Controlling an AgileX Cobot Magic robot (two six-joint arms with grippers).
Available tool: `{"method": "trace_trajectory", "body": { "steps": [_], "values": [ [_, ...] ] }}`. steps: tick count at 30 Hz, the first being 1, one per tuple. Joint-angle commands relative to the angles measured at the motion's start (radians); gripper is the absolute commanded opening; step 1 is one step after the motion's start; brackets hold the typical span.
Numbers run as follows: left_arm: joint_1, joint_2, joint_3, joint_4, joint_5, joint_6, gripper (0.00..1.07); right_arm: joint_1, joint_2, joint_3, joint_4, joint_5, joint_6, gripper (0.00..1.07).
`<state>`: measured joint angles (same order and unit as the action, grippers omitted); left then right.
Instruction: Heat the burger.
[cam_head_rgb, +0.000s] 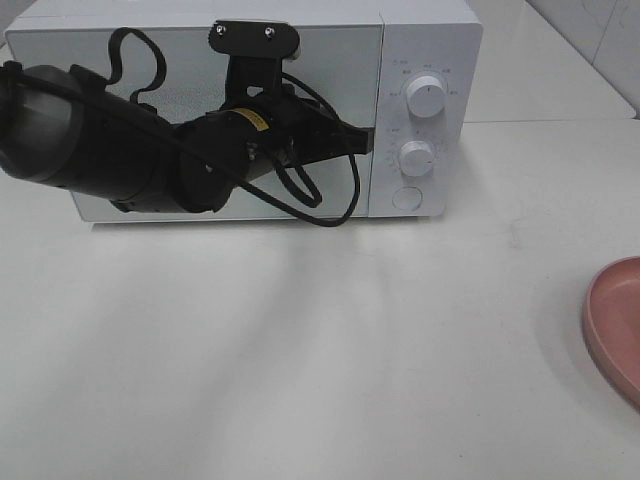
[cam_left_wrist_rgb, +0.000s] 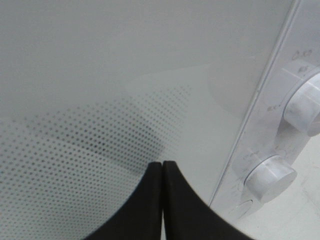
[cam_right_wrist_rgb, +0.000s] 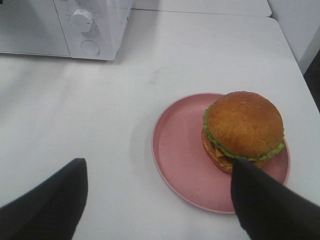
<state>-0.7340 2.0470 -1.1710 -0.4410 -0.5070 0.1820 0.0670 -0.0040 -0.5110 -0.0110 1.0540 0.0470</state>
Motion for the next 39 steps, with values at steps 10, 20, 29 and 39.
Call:
{"method": "trace_trajectory", "body": {
  "steps": [10,20,29,39],
  "values": [
    [0.030,-0.122,-0.026,0.050,0.401,0.003,0.00,-0.007,-0.026,0.001,0.000,-0.012,-0.011,0.76],
    [0.033,-0.233,-0.026,0.065,0.843,-0.001,0.85,-0.007,-0.026,0.001,0.000,-0.012,-0.011,0.76],
    [0.035,-0.351,-0.026,0.205,1.190,-0.007,1.00,-0.007,-0.026,0.001,0.000,-0.012,-0.011,0.76],
    [0.103,-0.439,-0.026,0.241,1.423,-0.033,1.00,-0.007,-0.026,0.001,0.000,-0.012,-0.011,0.76]
  ]
}}
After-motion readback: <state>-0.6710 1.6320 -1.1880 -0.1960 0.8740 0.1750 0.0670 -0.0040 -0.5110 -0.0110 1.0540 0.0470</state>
